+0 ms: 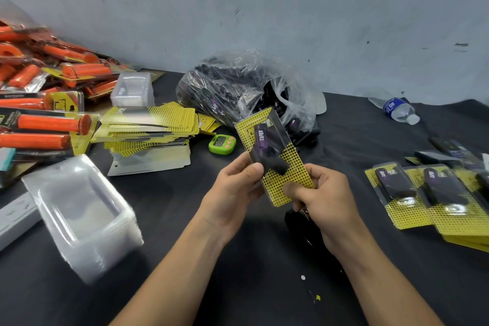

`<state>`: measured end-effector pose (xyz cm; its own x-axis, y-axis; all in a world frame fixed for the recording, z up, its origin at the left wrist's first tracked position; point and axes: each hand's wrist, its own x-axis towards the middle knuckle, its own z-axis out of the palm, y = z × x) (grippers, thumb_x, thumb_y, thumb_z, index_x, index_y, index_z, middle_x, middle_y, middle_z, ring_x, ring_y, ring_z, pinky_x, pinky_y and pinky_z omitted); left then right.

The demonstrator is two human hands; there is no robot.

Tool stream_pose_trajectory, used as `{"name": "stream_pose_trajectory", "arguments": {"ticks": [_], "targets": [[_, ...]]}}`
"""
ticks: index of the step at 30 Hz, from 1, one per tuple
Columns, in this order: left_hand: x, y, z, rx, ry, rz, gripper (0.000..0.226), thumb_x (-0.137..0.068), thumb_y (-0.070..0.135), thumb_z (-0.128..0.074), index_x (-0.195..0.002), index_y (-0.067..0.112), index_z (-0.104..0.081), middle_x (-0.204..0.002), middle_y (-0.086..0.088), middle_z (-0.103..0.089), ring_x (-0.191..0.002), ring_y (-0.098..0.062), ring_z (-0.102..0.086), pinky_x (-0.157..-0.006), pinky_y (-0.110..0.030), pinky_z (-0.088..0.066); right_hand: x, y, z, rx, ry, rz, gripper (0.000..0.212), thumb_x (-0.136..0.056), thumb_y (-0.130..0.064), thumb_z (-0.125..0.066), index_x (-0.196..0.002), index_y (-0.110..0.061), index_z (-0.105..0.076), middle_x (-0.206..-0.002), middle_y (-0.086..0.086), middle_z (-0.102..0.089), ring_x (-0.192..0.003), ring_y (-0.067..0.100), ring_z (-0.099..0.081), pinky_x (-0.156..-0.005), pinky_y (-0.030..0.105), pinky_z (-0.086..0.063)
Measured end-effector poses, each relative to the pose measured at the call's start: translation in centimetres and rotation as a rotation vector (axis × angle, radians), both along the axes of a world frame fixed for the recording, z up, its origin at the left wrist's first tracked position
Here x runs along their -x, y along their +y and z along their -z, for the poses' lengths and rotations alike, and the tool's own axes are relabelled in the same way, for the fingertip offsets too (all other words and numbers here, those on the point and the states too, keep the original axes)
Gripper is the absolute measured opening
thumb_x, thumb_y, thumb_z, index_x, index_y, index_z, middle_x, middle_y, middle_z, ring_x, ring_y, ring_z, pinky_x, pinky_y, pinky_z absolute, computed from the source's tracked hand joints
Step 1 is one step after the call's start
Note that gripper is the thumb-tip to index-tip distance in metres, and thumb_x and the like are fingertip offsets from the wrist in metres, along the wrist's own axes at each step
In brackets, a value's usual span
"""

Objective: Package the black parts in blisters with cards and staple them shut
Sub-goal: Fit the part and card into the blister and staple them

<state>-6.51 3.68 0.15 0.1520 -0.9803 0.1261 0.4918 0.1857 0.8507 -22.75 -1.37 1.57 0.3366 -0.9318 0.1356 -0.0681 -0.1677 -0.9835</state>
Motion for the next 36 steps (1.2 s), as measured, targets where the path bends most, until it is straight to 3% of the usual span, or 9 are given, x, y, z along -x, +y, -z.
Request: {"name": "stream_pose_trajectory", "arguments": {"ticks": [3, 8, 11, 15, 19, 23, 26, 31, 36], "targets": [[0.42, 0.17, 0.08, -0.06, -0.058, -0.037, 0.03, -0.088, 0.028, -0.066, -0.115, 0.02, -0.077, -0.117, -0.011, -0.075, -0.097, -0.022, -0.071, -0.079, -0.033, -0.06, 0.1, 0.18, -0.12, 0.004, 0.027, -0.034, 0.025, -0.084, 0.007, -0.072, -0.082, -0.017, -0.075, -0.072, 0.017, -0.07, -0.051, 0.016, -0.052, -0.049, 0.026, -0.044], [0.28, -0.13, 0.06, -0.146, -0.059, -0.14, 0.038, -0.083, 0.03, -0.078, -0.114, 0.009, -0.074, -0.111, -0.015, -0.077, -0.092, -0.025, -0.075, -0.078, -0.036, -0.061, 0.12, 0.02, 0.21, -0.002, 0.069, 0.024, 0.022, -0.083, 0.007, -0.072, -0.08, -0.015, -0.074, -0.058, 0.001, -0.062, -0.05, 0.01, -0.05, -0.049, 0.022, -0.04], [0.34, -0.36, 0.21, -0.147, -0.083, -0.189, 0.033, -0.084, 0.025, -0.075, -0.111, 0.006, -0.075, -0.11, -0.018, -0.077, -0.095, -0.031, -0.077, -0.077, -0.036, -0.062, 0.1, -0.09, 0.5, -0.037, 0.08, 0.064, 0.022, -0.082, 0.004, -0.073, -0.085, -0.018, -0.075, -0.063, 0.007, -0.067, -0.052, 0.014, -0.054, -0.055, 0.031, -0.044], [-0.01, -0.55, 0.55, -0.134, -0.1, -0.242, 0.023, -0.094, 0.012, -0.07, -0.114, 0.002, -0.072, -0.11, -0.018, -0.077, -0.099, -0.035, -0.076, -0.08, -0.04, -0.063, 0.03, -0.11, 0.5, -0.074, 0.061, 0.02, 0.015, -0.093, -0.001, -0.067, -0.09, -0.014, -0.074, -0.071, 0.01, -0.073, -0.055, 0.016, -0.058, -0.056, 0.028, -0.047], [0.0, -0.39, 0.66, -0.136, -0.075, -0.265, 0.019, -0.091, 0.004, -0.073, -0.109, 0.006, -0.073, -0.11, -0.017, -0.077, -0.098, -0.032, -0.076, -0.074, -0.036, -0.063, 0.22, -0.21, 0.49, -0.101, 0.018, 0.01, 0.017, -0.092, 0.006, -0.066, -0.097, -0.009, -0.072, -0.078, 0.021, -0.074, -0.052, 0.02, -0.057, -0.054, 0.028, -0.049], [0.04, -0.32, 0.62, -0.097, -0.023, -0.204, 0.036, -0.082, 0.005, -0.077, -0.117, 0.004, -0.068, -0.112, -0.015, -0.077, -0.103, -0.032, -0.074, -0.079, -0.037, -0.062, 0.3, -0.39, 0.49, -0.174, -0.047, -0.015, 0.02, -0.091, 0.011, -0.065, -0.103, -0.004, -0.069, -0.076, 0.017, -0.074, -0.049, 0.018, -0.055, -0.049, 0.023, -0.049], [0.4, -0.15, 0.47, -0.101, -0.043, -0.1, 0.046, -0.08, 0.008, -0.072, -0.125, 0.003, -0.065, -0.117, -0.018, -0.075, -0.102, -0.031, -0.073, -0.081, -0.036, -0.061, 0.19, -0.34, 0.61, -0.191, -0.077, -0.026, 0.021, -0.092, 0.011, -0.065, -0.103, -0.006, -0.07, -0.077, 0.014, -0.076, -0.05, 0.018, -0.057, -0.051, 0.025, -0.052], [0.8, -0.36, 0.1, -0.232, 0.053, -0.137, 0.029, -0.104, 0.029, -0.054, -0.121, 0.011, -0.068, -0.118, -0.015, -0.075, -0.106, -0.034, -0.07, -0.099, -0.05, -0.054, 0.06, -0.11, 0.67, -0.173, -0.051, -0.042, 0.03, -0.092, 0.01, -0.066, -0.113, -0.012, -0.067, -0.084, 0.018, -0.077, -0.053, 0.019, -0.061, -0.055, 0.027, -0.055], [0.29, -0.76, 0.31, -0.311, 0.01, -0.267, 0.029, -0.106, 0.023, -0.052, -0.12, 0.005, -0.07, -0.108, -0.017, -0.077, -0.097, -0.029, -0.074, -0.089, -0.042, -0.059, -0.1, 0.13, 0.35, -0.123, 0.048, -0.127, 0.029, -0.094, 0.001, -0.065, -0.111, -0.022, -0.067, -0.08, 0.016, -0.077, -0.057, 0.021, -0.068, -0.055, 0.026, -0.054]]}}
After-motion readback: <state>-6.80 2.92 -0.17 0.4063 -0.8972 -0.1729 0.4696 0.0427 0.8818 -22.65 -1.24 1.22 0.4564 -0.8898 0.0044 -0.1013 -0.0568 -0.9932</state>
